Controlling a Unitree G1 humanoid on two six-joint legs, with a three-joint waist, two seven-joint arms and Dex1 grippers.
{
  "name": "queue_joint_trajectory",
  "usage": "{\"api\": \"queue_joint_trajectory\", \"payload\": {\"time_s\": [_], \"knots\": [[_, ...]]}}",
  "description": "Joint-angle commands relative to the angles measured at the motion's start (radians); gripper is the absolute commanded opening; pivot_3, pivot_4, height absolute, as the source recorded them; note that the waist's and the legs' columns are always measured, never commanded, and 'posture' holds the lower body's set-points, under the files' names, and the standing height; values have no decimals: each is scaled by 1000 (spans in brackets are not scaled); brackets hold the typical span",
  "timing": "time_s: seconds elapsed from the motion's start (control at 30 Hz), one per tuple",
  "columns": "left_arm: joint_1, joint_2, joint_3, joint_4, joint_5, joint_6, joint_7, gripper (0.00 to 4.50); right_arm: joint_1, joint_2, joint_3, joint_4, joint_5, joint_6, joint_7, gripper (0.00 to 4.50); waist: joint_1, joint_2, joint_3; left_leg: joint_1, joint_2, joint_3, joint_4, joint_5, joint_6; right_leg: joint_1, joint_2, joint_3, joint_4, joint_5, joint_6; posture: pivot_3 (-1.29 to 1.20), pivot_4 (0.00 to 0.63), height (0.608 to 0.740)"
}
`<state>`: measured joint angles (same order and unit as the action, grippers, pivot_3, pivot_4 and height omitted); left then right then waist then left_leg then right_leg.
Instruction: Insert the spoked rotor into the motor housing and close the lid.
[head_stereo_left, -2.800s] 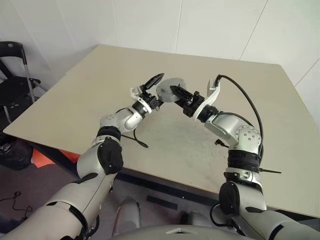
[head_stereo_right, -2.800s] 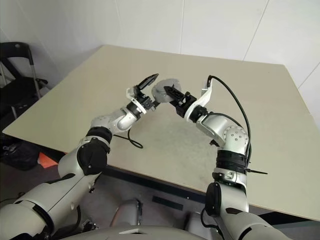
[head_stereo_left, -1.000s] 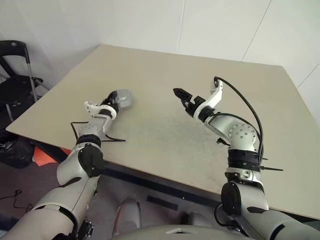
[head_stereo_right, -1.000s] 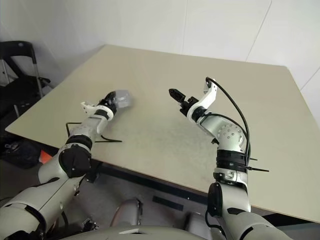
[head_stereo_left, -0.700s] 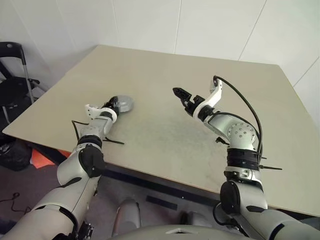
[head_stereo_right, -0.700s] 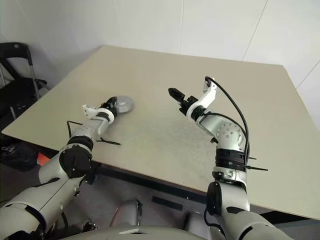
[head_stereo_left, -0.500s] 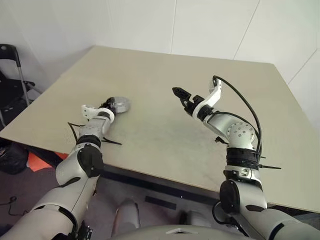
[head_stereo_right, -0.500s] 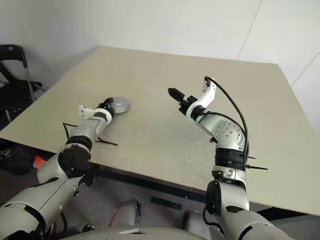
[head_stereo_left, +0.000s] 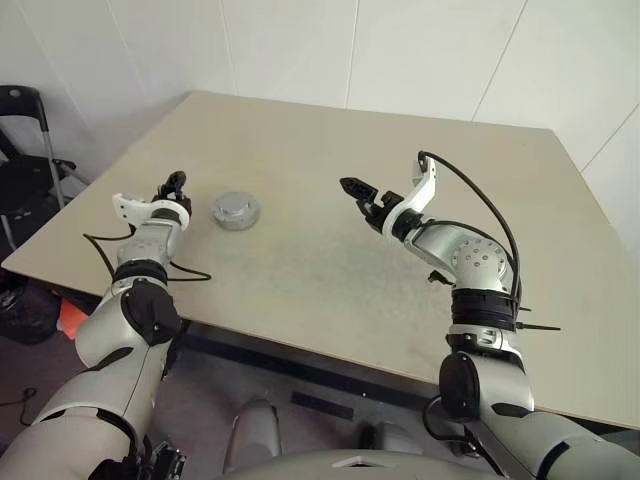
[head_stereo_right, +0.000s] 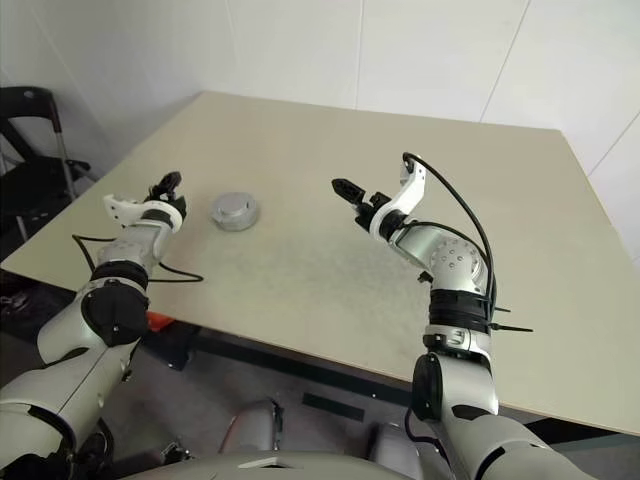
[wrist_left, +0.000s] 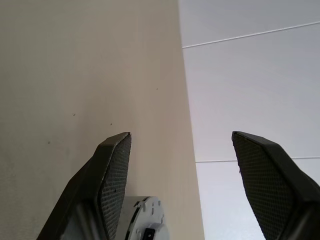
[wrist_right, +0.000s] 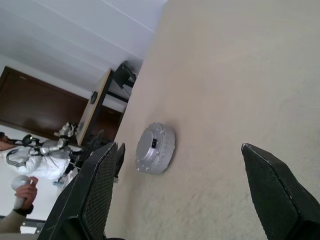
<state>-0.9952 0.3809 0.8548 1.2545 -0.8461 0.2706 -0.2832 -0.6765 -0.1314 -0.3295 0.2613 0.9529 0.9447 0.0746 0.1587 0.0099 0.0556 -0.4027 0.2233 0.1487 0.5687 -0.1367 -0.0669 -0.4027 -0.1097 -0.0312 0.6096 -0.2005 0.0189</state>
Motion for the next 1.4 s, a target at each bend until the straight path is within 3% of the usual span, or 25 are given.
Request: {"api": "queue_joint_trajectory", "payload": {"time_s": [0.03,0.17,0.3,0.4,0.63,1.13,1.4], "knots": [[-61,5,-97,-52,75,5,-121,3384,11,-82,102,-99,-138,-115,131,4500,3,0,0,0,0,0,0,0,0,0,0,0,0,0,0,0,0,740],[-82,-58,-278,-132,207,-20,-300,3384,96,-221,269,-174,-415,-425,313,4500,19,0,0,-1,0,0,1,0,0,2,-1,-1,-2,1,1,0,0,740],[-45,-112,-488,-227,346,8,-461,3384,151,-355,270,-189,-414,-378,478,4500,22,-1,0,-1,-1,0,2,0,0,2,-2,0,-2,1,2,0,0,740],[61,-153,-779,-329,571,-42,-563,3384,226,-464,274,-229,-440,-390,587,4500,20,0,-1,0,-1,0,3,-1,2,3,-1,1,-1,0,-1,0,0,740],[233,-206,-1031,-504,710,-85,-707,3384,353,-574,334,-226,-570,-476,709,4500,-1,0,-1,1,1,1,6,-4,8,3,0,2,0,0,-2,0,0,740],[200,-246,-984,-507,703,-108,-642,3384,326,-519,321,-157,-658,-519,691,4500,-8,1,-1,7,0,4,9,-4,18,7,-1,4,1,3,-8,0,0,740],[225,-248,-978,-550,699,-89,-634,3384,252,-466,297,-81,-702,-560,599,4500,-8,1,-1,6,0,4,9,-5,20,6,-1,4,0,3,-9,0,0,740]]}}
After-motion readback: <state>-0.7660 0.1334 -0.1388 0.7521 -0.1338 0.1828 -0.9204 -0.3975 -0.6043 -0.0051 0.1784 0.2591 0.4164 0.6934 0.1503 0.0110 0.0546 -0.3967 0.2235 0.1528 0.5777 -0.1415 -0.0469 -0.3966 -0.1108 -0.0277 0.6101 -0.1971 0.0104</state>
